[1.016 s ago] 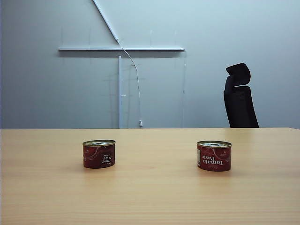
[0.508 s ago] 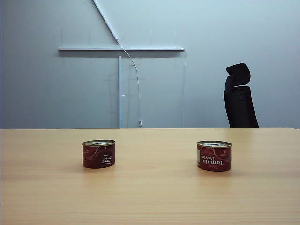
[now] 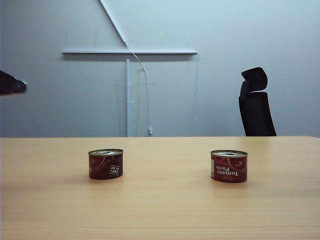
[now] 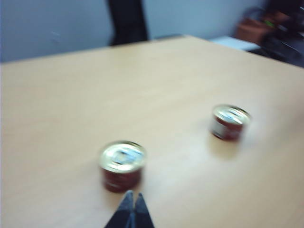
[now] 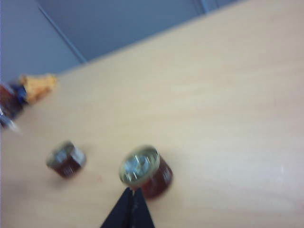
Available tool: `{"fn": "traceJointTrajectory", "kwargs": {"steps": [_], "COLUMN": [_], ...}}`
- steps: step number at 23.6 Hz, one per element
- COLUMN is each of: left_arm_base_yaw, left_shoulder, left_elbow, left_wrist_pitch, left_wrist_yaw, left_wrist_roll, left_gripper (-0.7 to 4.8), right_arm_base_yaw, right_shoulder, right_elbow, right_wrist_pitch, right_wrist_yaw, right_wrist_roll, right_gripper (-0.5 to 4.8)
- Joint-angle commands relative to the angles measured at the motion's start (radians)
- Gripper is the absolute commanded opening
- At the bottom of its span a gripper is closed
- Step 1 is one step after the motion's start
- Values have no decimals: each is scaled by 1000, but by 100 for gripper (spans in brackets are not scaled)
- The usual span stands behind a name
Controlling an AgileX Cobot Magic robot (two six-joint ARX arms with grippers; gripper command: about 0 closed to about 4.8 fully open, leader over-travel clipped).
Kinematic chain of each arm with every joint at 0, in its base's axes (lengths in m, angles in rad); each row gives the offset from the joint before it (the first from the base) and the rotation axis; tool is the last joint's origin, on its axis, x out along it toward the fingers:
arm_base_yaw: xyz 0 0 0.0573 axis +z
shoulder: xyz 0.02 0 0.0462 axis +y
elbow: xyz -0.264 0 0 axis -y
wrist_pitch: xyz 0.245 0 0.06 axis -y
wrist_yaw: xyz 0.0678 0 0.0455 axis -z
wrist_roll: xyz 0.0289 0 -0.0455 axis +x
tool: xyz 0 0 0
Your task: Stack a can of tomatoes on the right onto the can of tomatoes on the left.
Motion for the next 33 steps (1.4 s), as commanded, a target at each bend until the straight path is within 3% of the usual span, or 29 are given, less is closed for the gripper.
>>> {"fn": "traceJointTrajectory", "kwargs": {"steps": [1, 2, 4, 5, 12, 15, 20, 33], "left_arm_base_yaw": [-45, -56, -76, -81, -82, -82, -82, -82], "left_shoulder": [27, 34, 51, 53, 56, 56, 56, 56], "left_elbow": [2, 2, 2, 2, 2, 2, 2, 2], "left_wrist_pitch": [8, 8, 8, 6, 2, 2, 2, 2], "left_wrist_yaw": [2, 2, 2, 2, 2, 1, 2, 2], "left_wrist_roll": [0, 0, 0, 0, 0, 0, 0, 0], "left_gripper": [-4, -4, -4, -4, -4, -4, -4, -4], "right_arm_base_yaw": [52, 68, 109, 134, 314, 345, 352, 352], "right_shoulder": [69, 91, 142, 174, 475, 609, 1027, 1442], "right_elbow": [5, 6, 11, 13, 20, 31, 126, 322], "right_wrist_pitch": [34, 39, 50, 70, 338, 418, 690, 769], "right_wrist_yaw": [18, 34, 77, 101, 223, 241, 232, 184], "right_wrist_roll": [-113, -139, -201, -225, -378, -428, -489, -490], "right_gripper": [144, 219, 427, 479, 479, 479, 479, 479]}}
